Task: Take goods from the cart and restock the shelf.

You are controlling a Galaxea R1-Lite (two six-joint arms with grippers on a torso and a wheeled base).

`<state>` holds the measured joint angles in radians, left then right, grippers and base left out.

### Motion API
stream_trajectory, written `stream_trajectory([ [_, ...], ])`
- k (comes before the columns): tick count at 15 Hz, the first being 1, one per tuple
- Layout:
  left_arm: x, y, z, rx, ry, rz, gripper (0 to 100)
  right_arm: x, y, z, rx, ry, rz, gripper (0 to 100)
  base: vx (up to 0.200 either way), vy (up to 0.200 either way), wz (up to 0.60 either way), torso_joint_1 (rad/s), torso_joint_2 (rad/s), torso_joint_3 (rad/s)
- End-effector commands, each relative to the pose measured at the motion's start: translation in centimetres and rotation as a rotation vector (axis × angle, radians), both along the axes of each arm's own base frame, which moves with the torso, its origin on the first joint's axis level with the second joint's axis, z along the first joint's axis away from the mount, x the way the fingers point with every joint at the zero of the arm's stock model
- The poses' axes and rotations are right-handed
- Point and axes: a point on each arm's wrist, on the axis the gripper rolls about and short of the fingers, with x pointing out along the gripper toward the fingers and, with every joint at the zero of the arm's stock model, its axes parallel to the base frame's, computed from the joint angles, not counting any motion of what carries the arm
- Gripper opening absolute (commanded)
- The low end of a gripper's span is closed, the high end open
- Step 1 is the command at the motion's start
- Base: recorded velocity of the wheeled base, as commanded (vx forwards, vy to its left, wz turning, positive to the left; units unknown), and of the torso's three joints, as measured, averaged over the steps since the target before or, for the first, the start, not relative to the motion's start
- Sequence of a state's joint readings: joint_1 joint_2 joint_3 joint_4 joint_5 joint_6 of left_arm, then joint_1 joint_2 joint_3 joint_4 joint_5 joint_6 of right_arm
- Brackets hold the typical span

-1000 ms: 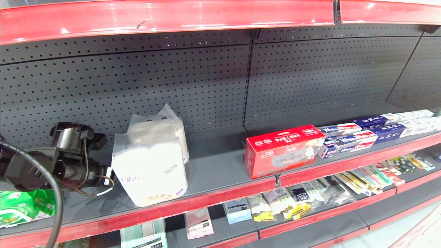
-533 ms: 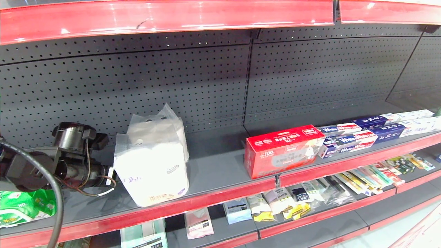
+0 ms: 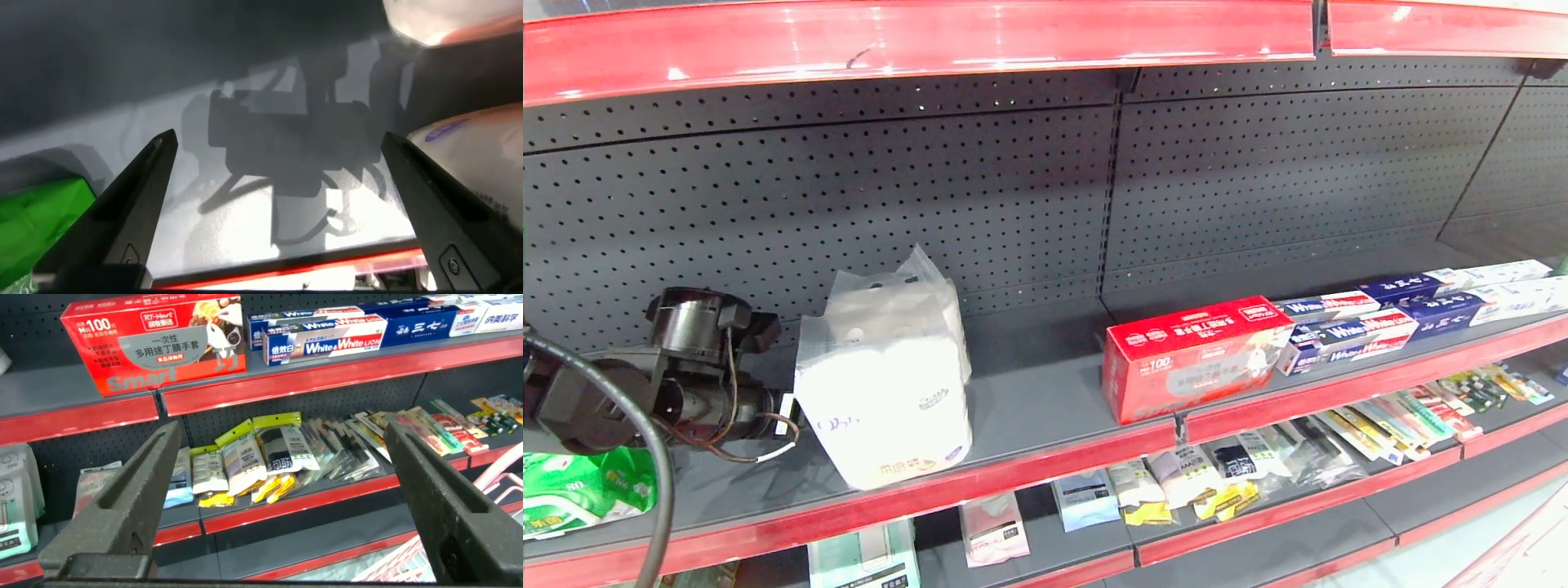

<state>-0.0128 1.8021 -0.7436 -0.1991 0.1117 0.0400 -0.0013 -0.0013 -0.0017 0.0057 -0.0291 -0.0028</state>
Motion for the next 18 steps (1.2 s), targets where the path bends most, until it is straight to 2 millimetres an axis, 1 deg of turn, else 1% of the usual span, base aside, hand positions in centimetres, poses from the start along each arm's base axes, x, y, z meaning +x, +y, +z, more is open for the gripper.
stream_trajectory([
  [1, 0.0, -0.3, -0.1, 0.000, 0.000, -0.008, 100, 0.0, 0.0, 0.0, 0.000, 0.002, 0.000, 100, 0.000, 0.000, 0.00, 0.000, 0.00, 0.000],
  [5, 0.1, -0.3, -0.1, 0.000, -0.002, -0.012, 100, 0.0, 0.0, 0.0, 0.000, 0.002, 0.000, 100, 0.000, 0.000, 0.00, 0.000, 0.00, 0.000],
  [7, -0.1, -0.2, 0.3, 0.005, -0.015, -0.013, 100, 0.0, 0.0, 0.0, 0.000, 0.002, 0.000, 100, 0.000, 0.000, 0.00, 0.000, 0.00, 0.000],
  [9, -0.8, 0.7, 1.9, 0.027, -0.066, -0.010, 100, 0.0, 0.0, 0.0, 0.000, 0.002, 0.000, 100, 0.000, 0.000, 0.00, 0.000, 0.00, 0.000],
  [10, -1.1, 1.0, 2.3, 0.041, -0.077, -0.014, 100, 0.0, 0.0, 0.0, 0.000, 0.002, 0.000, 100, 0.000, 0.000, 0.00, 0.000, 0.00, 0.000],
  [12, -3.2, 2.3, 4.8, 0.109, -0.153, -0.038, 100, 0.0, 0.0, 0.0, 0.000, 0.002, 0.000, 100, 0.000, 0.000, 0.00, 0.000, 0.00, 0.000],
  [13, -3.8, 2.5, 5.5, 0.111, -0.179, -0.034, 100, 0.0, 0.0, 0.0, 0.000, 0.002, 0.000, 100, 0.000, 0.000, 0.00, 0.000, 0.00, 0.000],
  [14, -5.6, 2.8, 6.5, 0.113, -0.224, -0.020, 100, 0.0, 0.0, 0.0, 0.000, 0.002, 0.000, 100, 0.000, 0.000, 0.00, 0.000, 0.00, 0.000],
  [16, -8.7, 3.1, 7.6, 0.110, -0.284, 0.000, 100, 0.0, 0.0, 0.0, 0.000, 0.002, 0.000, 100, 0.000, 0.000, 0.00, 0.000, 0.00, 0.000],
  [17, -11.3, 3.1, 8.1, 0.113, -0.337, 0.008, 100, 0.0, 0.0, 0.0, 0.000, 0.002, 0.000, 100, 0.000, 0.000, 0.00, 0.000, 0.00, 0.000],
  [18, -12.7, 2.8, 8.5, 0.110, -0.377, 0.001, 100, 0.0, 0.0, 0.0, 0.000, 0.002, 0.000, 100, 0.000, 0.000, 0.00, 0.000, 0.00, 0.000],
])
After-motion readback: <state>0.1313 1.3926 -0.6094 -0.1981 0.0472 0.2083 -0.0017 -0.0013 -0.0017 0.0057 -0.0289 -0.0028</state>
